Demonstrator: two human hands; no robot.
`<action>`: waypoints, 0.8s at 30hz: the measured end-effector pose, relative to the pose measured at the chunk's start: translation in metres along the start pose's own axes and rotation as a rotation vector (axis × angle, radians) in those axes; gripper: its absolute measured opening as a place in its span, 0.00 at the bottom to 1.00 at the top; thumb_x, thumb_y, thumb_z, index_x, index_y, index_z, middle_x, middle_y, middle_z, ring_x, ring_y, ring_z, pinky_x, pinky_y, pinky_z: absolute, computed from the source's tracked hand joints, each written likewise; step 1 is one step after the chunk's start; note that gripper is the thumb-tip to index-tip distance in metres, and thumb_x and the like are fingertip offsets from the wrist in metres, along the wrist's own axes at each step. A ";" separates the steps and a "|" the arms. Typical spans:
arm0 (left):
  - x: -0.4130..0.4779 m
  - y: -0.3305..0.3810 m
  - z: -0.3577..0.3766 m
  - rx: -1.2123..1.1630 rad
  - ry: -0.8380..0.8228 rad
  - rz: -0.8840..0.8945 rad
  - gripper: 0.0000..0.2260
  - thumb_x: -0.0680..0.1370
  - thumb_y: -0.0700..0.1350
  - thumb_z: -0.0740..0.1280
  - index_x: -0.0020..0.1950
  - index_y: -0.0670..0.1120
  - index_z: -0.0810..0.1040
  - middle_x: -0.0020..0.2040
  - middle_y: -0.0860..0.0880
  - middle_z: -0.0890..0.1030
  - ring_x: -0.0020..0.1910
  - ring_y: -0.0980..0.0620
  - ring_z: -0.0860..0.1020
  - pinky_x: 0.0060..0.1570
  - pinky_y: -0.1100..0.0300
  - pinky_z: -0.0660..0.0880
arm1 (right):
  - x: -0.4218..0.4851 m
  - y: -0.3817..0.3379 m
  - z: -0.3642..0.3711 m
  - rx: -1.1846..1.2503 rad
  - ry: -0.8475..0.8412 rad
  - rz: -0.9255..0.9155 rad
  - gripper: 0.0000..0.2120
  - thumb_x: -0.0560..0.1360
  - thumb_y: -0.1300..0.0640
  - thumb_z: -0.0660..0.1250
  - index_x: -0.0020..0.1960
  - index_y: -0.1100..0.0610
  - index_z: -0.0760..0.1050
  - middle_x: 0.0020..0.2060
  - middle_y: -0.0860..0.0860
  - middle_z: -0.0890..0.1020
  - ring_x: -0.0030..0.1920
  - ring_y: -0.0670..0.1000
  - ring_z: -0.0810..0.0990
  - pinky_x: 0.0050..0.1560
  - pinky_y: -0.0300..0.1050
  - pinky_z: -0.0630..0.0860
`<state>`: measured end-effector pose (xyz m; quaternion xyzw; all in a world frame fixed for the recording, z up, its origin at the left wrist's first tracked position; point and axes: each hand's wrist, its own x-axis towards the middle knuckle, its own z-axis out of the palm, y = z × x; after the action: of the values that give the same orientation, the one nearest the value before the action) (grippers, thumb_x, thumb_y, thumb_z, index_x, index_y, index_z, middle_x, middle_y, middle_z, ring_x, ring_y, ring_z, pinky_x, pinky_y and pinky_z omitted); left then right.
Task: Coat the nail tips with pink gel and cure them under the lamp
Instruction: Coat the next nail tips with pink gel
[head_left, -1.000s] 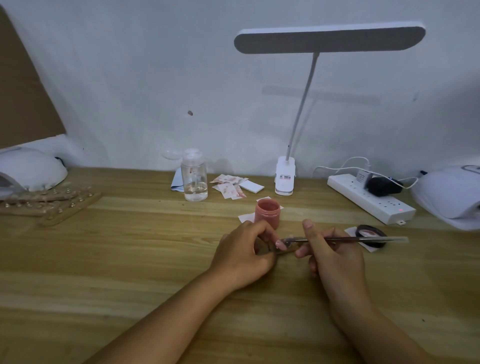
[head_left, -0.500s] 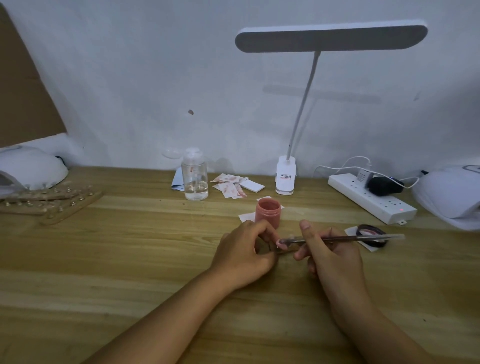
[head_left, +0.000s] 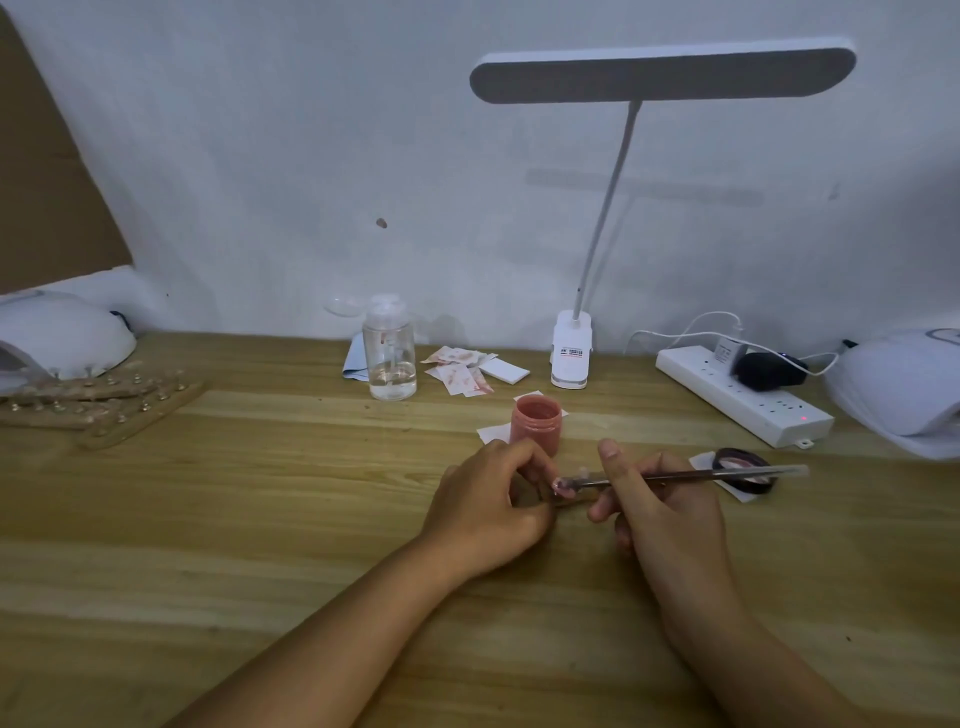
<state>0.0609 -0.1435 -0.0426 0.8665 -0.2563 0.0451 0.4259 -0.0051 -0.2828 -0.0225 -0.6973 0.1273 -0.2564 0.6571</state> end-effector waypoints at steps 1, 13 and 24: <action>0.000 0.000 0.000 0.001 0.000 -0.001 0.08 0.64 0.55 0.65 0.41 0.67 0.73 0.44 0.59 0.78 0.38 0.62 0.74 0.41 0.60 0.67 | 0.000 0.000 0.000 0.000 0.001 -0.003 0.18 0.75 0.48 0.69 0.42 0.65 0.73 0.25 0.54 0.81 0.21 0.45 0.68 0.23 0.35 0.66; 0.000 0.002 0.000 0.012 0.006 -0.009 0.07 0.64 0.56 0.64 0.41 0.66 0.74 0.43 0.60 0.79 0.39 0.61 0.75 0.42 0.59 0.69 | -0.001 -0.002 0.000 0.043 0.001 0.006 0.16 0.76 0.49 0.68 0.39 0.60 0.70 0.26 0.55 0.81 0.20 0.45 0.68 0.21 0.34 0.66; -0.002 0.004 -0.002 0.022 -0.001 -0.002 0.08 0.66 0.52 0.65 0.40 0.65 0.75 0.45 0.58 0.80 0.39 0.61 0.75 0.44 0.58 0.70 | -0.002 -0.011 -0.007 0.200 0.153 -0.146 0.14 0.78 0.52 0.65 0.43 0.62 0.69 0.26 0.53 0.79 0.20 0.45 0.67 0.19 0.35 0.64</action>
<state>0.0579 -0.1434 -0.0394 0.8715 -0.2550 0.0468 0.4161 -0.0124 -0.2867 -0.0119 -0.6143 0.0996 -0.3673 0.6912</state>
